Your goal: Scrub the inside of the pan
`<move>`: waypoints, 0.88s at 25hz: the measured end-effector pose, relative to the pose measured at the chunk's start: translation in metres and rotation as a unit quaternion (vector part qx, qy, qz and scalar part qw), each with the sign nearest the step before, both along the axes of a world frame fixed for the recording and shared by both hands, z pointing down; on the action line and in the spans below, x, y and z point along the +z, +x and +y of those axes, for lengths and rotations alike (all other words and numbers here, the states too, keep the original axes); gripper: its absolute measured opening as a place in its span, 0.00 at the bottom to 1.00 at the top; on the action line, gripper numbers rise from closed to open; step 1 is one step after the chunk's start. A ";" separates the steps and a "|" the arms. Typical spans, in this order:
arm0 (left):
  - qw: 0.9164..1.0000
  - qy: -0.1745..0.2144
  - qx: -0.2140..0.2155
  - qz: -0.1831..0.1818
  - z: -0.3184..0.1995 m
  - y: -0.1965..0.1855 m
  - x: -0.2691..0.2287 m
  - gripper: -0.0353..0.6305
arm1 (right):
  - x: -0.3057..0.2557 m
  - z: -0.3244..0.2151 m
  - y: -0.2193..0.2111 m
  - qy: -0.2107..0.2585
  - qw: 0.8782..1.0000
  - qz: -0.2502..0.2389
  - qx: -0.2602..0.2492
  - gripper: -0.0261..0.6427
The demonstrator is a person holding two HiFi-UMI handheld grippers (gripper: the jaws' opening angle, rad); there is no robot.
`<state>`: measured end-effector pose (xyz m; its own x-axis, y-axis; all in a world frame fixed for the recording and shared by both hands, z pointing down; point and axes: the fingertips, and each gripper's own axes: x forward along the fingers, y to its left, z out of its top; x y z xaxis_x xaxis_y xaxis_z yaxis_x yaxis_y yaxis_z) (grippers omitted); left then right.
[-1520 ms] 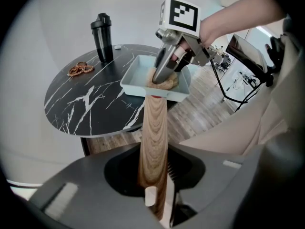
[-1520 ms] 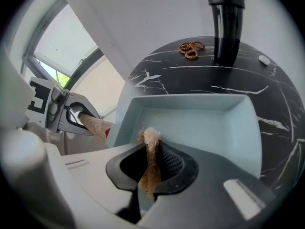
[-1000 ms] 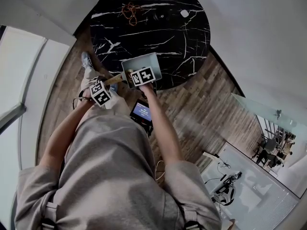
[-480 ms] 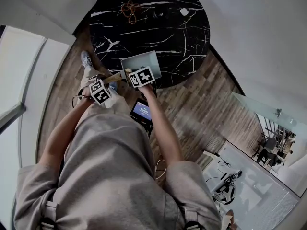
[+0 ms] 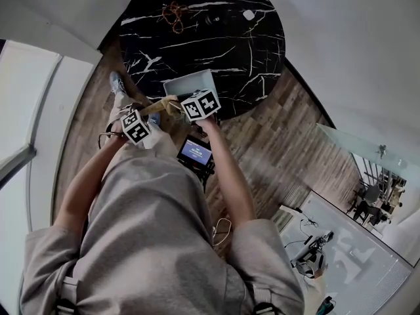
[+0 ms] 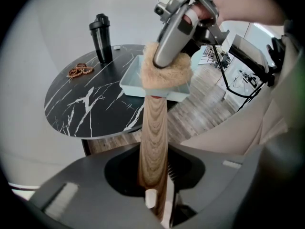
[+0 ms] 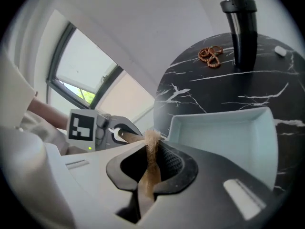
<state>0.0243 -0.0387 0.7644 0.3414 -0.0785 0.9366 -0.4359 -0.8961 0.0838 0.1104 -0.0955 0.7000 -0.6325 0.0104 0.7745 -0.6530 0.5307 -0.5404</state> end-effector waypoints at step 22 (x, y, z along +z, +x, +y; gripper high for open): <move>0.999 0.017 0.027 0.003 -0.001 0.001 0.000 0.19 | 0.035 -0.103 0.140 0.164 0.901 0.347 0.203 0.11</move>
<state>0.0252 -0.0393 0.7648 0.3516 -0.0922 0.9316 -0.3864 -0.9207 0.0547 0.2503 -0.1989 0.7354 0.1054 -0.4145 0.9039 -0.9491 0.2293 0.2158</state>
